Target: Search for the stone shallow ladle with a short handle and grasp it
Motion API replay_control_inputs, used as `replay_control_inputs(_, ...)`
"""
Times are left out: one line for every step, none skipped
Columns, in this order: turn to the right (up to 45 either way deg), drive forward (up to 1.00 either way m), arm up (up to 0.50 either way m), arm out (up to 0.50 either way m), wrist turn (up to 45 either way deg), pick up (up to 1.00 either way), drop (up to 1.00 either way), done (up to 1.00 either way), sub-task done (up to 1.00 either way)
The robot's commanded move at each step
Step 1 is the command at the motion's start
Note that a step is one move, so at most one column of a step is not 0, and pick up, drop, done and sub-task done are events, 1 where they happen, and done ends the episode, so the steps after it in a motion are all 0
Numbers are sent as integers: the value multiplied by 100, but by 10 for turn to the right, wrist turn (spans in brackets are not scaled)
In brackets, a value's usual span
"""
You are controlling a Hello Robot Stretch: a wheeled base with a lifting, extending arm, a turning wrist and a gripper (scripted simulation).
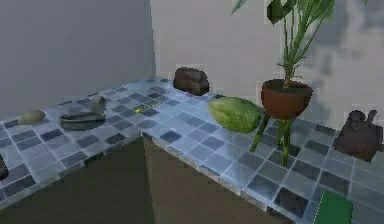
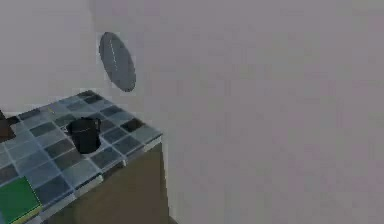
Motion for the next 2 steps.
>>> replay_control_inputs(-450, 0, 0, 0, 0, 0, 0, 0, 0)
replay_control_inputs(-450, 0, 0, 0, 0, 0, 0, 0, 0)
